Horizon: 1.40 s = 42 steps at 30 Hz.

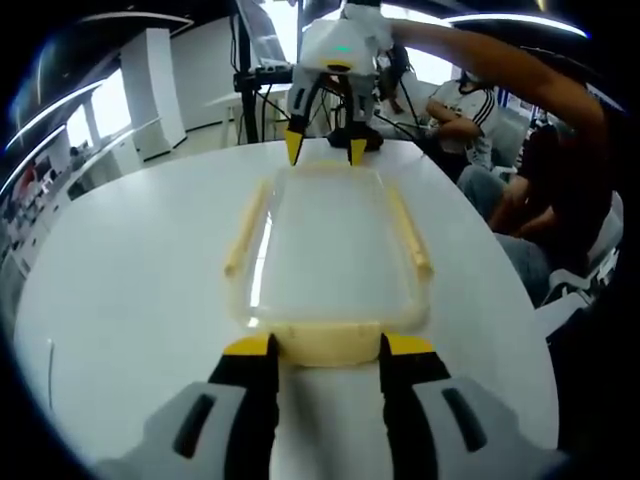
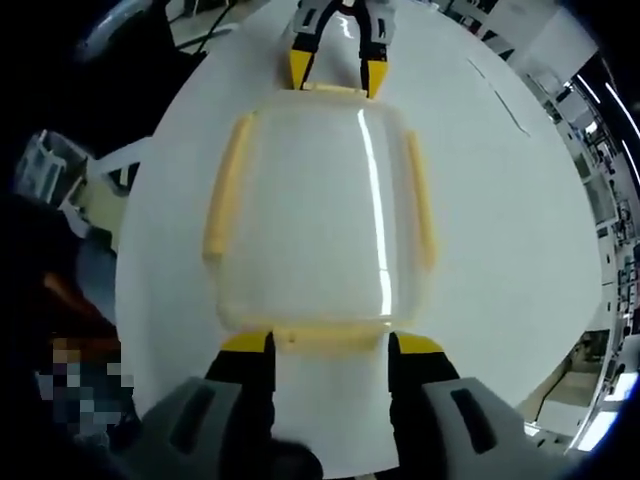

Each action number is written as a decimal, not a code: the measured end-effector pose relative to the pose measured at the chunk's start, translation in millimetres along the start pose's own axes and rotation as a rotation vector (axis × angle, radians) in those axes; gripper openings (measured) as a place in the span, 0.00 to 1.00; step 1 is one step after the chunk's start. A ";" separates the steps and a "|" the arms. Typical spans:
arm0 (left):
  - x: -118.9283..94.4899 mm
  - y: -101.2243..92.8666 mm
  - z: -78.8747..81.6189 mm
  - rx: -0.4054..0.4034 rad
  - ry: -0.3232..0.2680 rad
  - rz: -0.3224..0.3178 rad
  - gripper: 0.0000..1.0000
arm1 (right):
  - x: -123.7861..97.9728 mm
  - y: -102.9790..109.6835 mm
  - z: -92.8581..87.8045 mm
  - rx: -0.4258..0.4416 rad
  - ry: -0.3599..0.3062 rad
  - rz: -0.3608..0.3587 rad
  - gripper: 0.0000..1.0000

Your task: Snap each plastic latch of the storage box into its locked position after aligning the lid with the box until every specified latch is closed and the lid sits flush.

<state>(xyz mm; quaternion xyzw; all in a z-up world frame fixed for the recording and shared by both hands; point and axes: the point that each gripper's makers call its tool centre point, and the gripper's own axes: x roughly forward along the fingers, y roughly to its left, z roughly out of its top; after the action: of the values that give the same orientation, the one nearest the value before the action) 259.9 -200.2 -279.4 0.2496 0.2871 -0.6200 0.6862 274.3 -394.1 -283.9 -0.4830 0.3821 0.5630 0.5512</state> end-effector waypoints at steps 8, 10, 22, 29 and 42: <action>0.1 0.4 0.3 0.002 0.001 -0.001 0.39 | 0.0 -0.3 -0.3 0.002 -0.005 0.009 0.43; 0.0 0.6 0.2 0.001 -0.003 -0.001 0.39 | 0.0 -0.2 -0.4 0.003 -0.004 0.008 0.43; 0.2 1.1 0.5 -0.001 -0.015 -0.001 0.39 | 0.8 5.8 -0.6 0.035 -0.004 0.024 0.38; 0.6 1.1 0.9 0.004 -0.009 -0.002 0.39 | 1.4 5.5 -1.0 0.042 0.000 0.030 0.38; 0.3 1.6 1.8 0.003 -0.032 -0.004 0.39 | 3.2 5.7 -1.7 0.072 0.030 0.079 0.38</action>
<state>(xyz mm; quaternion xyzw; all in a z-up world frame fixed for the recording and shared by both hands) 261.7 -201.5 -278.4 0.2402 0.2755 -0.6257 0.6891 269.1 -395.5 -287.9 -0.4557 0.4291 0.5629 0.5397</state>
